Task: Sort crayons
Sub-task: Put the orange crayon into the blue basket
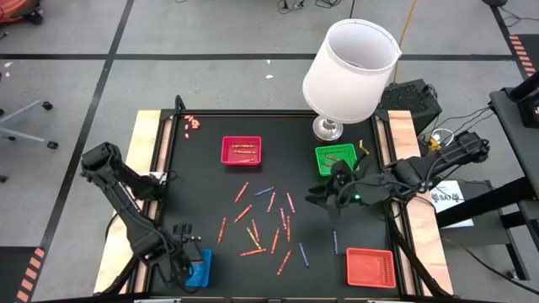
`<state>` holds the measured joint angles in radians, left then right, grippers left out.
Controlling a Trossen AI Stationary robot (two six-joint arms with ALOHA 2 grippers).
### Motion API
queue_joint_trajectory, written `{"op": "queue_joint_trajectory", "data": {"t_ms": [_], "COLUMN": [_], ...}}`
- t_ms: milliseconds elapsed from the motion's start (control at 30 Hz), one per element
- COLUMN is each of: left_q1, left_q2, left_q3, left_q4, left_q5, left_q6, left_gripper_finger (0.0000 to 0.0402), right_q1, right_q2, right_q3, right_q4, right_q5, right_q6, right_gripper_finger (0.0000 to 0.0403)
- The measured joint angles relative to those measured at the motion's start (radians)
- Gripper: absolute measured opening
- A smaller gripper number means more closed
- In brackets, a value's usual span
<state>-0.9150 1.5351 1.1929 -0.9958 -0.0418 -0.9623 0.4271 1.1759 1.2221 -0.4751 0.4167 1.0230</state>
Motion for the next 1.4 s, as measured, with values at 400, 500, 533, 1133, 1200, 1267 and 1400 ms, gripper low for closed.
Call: {"op": "queue_joint_trajectory", "data": {"t_ms": [400, 500, 533, 1133, 1200, 1267, 1400], "left_q1": [0.138, 0.164, 0.172, 0.246, 0.246, 0.246, 0.246], "left_q2": [-0.106, -0.132, -0.141, -0.171, -0.171, -0.171, -0.171], "left_q3": [0.061, 0.070, 0.072, 0.073, 0.073, 0.073, 0.073], "left_q4": [0.000, 0.001, 0.002, 0.054, 0.055, 0.055, 0.055], "left_q5": [-0.202, -0.289, -0.314, -0.359, -0.359, -0.358, -0.356], "left_q6": [0.000, 0.000, 0.000, 0.007, 0.007, 0.008, 0.011], "left_gripper_finger": [0.0153, 0.0153, 0.0153, 0.0153, 0.0153, 0.0153, 0.0153], "right_q1": [-0.023, -0.035, -0.039, -0.054, -0.054, -0.055, -0.059], "right_q2": [0.157, 0.219, 0.240, 0.582, 0.612, 0.637, 0.665], "right_q3": [0.000, 0.000, 0.000, 0.046, 0.073, 0.099, 0.122], "right_q4": [-0.004, -0.045, -0.059, -0.046, -0.077, -0.110, -0.114], "right_q5": [-0.029, -0.040, -0.058, -0.350, -0.369, -0.369, -0.366], "right_q6": [0.196, 0.301, 0.332, 0.549, 0.547, 0.547, 0.551], "right_gripper_finger": [0.0167, 0.0167, 0.0167, 0.0175, 0.0175, 0.0175, 0.0175]}}
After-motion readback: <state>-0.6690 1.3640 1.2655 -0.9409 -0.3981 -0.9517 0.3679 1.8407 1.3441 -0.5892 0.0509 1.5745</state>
